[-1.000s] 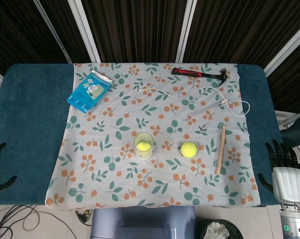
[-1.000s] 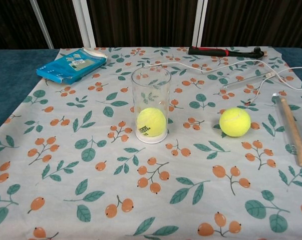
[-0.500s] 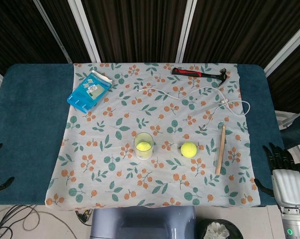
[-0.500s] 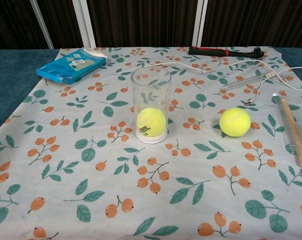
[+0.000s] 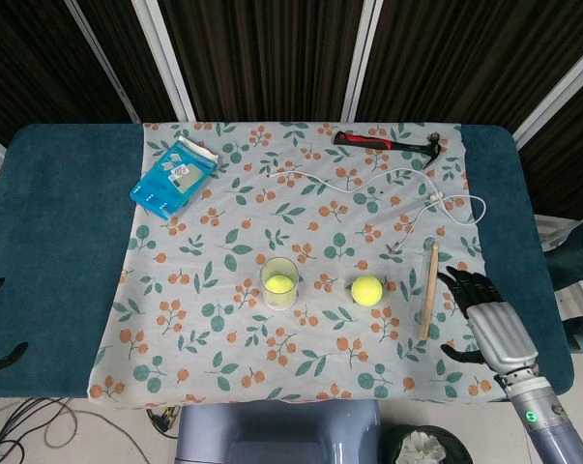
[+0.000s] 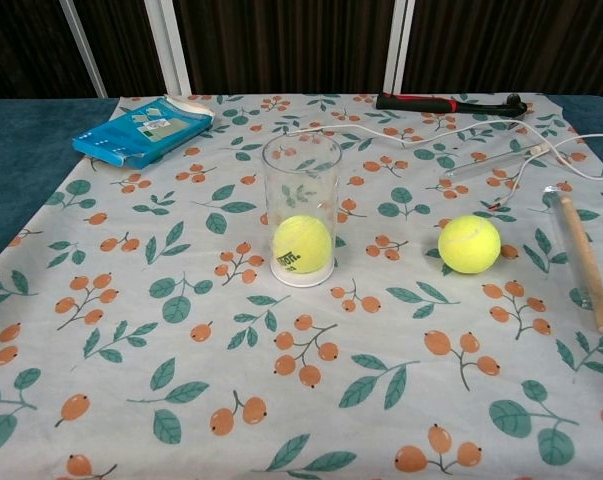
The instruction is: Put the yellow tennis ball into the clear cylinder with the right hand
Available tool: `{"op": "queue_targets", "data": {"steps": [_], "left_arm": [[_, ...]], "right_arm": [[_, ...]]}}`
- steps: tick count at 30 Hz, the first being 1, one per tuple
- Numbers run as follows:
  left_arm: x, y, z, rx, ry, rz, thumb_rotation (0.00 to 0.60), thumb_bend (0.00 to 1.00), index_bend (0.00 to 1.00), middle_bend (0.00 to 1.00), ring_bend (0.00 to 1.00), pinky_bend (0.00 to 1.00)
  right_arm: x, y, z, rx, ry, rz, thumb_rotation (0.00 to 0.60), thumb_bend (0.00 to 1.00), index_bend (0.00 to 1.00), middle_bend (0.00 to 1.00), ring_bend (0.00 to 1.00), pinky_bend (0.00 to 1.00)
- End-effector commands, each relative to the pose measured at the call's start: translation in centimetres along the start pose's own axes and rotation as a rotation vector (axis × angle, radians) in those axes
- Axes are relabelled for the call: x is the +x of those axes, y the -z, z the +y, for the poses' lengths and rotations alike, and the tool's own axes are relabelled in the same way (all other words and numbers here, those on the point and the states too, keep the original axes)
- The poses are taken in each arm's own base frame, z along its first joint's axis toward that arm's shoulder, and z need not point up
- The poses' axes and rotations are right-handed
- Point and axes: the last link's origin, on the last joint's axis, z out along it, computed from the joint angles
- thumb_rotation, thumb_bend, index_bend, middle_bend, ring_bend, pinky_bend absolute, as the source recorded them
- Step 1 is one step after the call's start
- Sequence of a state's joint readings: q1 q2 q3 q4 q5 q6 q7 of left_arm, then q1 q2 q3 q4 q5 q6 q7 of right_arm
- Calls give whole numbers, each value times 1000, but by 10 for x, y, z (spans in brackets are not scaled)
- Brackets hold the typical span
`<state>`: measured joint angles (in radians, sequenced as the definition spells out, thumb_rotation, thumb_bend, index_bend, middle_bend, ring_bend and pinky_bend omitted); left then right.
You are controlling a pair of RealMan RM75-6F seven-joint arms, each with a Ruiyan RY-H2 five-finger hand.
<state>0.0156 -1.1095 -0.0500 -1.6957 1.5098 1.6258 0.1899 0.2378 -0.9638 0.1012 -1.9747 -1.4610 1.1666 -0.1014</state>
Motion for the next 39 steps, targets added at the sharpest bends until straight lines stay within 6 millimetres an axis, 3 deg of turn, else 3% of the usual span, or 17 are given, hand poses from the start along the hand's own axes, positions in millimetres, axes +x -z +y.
{"op": "queue_targets", "data": {"steps": [1, 15, 25, 39], "left_arm": [[-1, 0, 0, 1, -3, -2, 600, 20, 132, 0, 0, 0], [-3, -3, 0, 14, -11, -7, 600, 21, 132, 0, 0, 0], [-5, -4, 1, 15, -18, -13, 600, 21, 132, 0, 0, 0], [-7, -5, 2, 14, -21, -18, 600, 21, 132, 0, 0, 0]], "right_arm": [[-3, -21, -20, 42, -74, -63, 600, 231, 0, 0, 0, 61], [-46, -93, -44, -8, -124, -40, 600, 231, 0, 0, 0, 61], [-77, -111, -48, -53, -68, -41, 600, 231, 0, 0, 0, 61], [-101, -124, -53, -62, -48, -78, 600, 230, 0, 0, 0, 61]]}}
